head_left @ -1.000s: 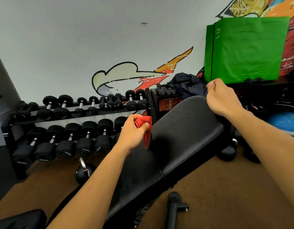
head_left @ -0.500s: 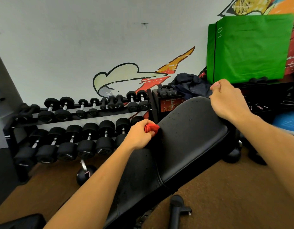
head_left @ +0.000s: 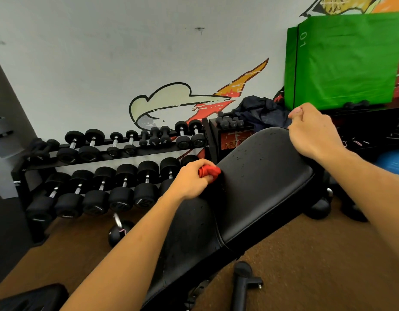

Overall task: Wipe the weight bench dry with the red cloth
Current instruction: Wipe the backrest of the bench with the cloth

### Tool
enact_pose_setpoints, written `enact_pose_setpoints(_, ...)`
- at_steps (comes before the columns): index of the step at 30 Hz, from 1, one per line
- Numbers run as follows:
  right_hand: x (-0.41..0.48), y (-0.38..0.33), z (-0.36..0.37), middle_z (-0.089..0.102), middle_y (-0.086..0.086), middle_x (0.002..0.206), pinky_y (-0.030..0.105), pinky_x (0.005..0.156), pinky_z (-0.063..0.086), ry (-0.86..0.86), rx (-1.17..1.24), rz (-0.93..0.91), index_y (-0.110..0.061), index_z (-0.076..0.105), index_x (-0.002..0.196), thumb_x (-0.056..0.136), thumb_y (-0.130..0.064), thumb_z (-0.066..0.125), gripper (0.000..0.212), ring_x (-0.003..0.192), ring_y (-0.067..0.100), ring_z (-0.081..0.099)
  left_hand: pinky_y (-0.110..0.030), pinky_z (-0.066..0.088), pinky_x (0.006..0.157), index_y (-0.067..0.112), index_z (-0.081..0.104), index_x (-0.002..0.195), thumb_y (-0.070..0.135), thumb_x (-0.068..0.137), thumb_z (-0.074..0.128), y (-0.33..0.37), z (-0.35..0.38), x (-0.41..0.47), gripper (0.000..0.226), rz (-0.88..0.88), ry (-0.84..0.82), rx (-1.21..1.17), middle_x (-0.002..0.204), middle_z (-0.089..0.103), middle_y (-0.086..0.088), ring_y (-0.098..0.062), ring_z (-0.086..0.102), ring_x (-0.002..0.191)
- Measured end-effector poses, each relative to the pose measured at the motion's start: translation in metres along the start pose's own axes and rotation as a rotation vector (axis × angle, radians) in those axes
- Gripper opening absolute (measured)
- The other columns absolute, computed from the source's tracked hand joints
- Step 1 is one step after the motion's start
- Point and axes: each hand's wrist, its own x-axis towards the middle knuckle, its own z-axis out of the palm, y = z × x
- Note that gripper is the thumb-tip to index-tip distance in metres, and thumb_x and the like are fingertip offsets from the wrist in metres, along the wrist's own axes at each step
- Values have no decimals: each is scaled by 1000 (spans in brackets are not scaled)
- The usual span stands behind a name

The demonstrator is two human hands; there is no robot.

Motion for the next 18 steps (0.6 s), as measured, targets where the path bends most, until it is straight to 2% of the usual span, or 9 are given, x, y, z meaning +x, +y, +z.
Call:
enact_pose_setpoints(2,0,-1,0,56,25,129,50,93,39,3,-2,-1,-13,54,128,111,-38,24,43,115,45,52,-18,54,77,30,72,109,11,93,68,2,-2,5,25,-46,7,39,105,74,13,-3,68,88)
enact_pose_setpoints(3,0,-1,0,57,25,129,49,92,39,5,-1,-1,-13,54,128,111,-38,24,43,115,45,52,-21,55,75,31,72,107,13,93,68,6,0,8,24,-56,25,66,107,73,12,-5,68,86)
enact_pose_setpoints(5,-1,-1,-1,56,25,128,48,91,38,7,-1,3,-13,54,128,111,-37,24,42,114,44,52,-32,57,88,34,71,105,14,94,67,13,8,13,23,-52,73,97,109,73,11,-13,68,98)
enact_pose_setpoints(7,-2,-2,-2,56,25,129,46,90,37,7,-1,4,-13,54,129,111,-37,25,42,111,42,51,-33,53,97,32,70,106,13,94,67,16,15,12,23,-23,103,64,109,73,11,-13,65,107)
enact_pose_setpoints(12,-2,-2,-2,56,25,130,48,94,38,7,-4,13,-13,55,130,111,-36,25,42,117,44,51,-25,53,97,31,70,112,13,94,70,5,3,-7,26,54,-19,15,105,75,15,-1,68,104)
enact_pose_setpoints(16,-3,-4,-2,56,26,130,50,97,39,14,-15,24,-13,55,130,111,-37,25,43,118,46,52,-36,60,89,37,70,106,17,93,68,7,-6,-4,24,-31,-48,101,108,73,10,-12,70,100)
enact_pose_setpoints(18,-4,-5,-2,56,26,131,49,97,40,17,-18,25,-13,56,130,111,-36,25,43,119,46,52,-38,58,93,41,67,98,16,92,65,17,2,-3,26,-28,4,122,108,74,14,-13,68,104)
